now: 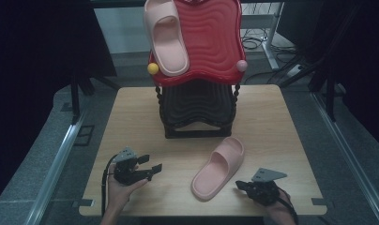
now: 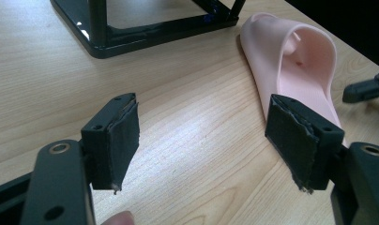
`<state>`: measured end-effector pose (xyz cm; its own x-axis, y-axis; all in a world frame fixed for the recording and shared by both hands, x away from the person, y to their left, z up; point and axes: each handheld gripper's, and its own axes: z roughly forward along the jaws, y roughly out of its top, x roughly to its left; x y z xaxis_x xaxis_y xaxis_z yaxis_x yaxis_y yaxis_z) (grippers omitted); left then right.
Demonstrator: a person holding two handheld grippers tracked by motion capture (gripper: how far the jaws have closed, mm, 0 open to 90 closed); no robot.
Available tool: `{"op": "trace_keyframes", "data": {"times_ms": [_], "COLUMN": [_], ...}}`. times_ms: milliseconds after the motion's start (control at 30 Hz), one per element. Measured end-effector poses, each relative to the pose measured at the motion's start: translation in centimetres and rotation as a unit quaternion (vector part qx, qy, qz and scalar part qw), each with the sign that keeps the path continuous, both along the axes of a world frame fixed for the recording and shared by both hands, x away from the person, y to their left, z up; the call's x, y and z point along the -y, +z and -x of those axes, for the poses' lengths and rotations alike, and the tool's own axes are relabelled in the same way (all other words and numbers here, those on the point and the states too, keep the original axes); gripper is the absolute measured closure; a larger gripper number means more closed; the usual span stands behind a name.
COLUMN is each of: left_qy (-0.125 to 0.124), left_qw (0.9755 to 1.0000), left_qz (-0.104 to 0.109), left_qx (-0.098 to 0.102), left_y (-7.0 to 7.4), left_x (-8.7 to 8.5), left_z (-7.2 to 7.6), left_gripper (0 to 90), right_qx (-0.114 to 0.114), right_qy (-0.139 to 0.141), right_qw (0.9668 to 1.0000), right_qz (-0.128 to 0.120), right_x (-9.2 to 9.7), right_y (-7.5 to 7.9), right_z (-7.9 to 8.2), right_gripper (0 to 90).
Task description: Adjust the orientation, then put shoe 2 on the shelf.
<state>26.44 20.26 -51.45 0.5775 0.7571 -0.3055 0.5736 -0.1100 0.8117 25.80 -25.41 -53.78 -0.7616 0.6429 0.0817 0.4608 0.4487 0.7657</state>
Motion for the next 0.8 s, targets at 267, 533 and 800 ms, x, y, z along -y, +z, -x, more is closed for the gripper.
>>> {"op": "trace_keyframes", "data": {"times_ms": [267, 533, 800], "left_qy": [0.002, 0.005, 0.002], "left_qw": [1.0, 0.9999, 0.9998], "left_qz": [-0.004, -0.015, -0.019], "left_qx": [0.001, 0.004, 0.006], "left_y": [-0.1, -0.4, -0.4], "left_x": [0.2, 1.6, 3.8], "left_z": [0.0, -0.1, -0.8], "left_gripper": [26.4, 26.5, 27.1], "right_qx": [0.02, 0.031, 0.023], "right_qy": [-0.089, -0.112, -0.132], "right_qw": [0.9954, 0.9923, 0.99], "right_qz": [-0.031, -0.044, -0.045], "right_x": [5.9, 7.4, 7.5], "right_y": [0.4, -0.1, -0.3], "right_z": [-0.7, -1.0, -1.3], "right_gripper": [84.3, 61.8, 54.9]}}
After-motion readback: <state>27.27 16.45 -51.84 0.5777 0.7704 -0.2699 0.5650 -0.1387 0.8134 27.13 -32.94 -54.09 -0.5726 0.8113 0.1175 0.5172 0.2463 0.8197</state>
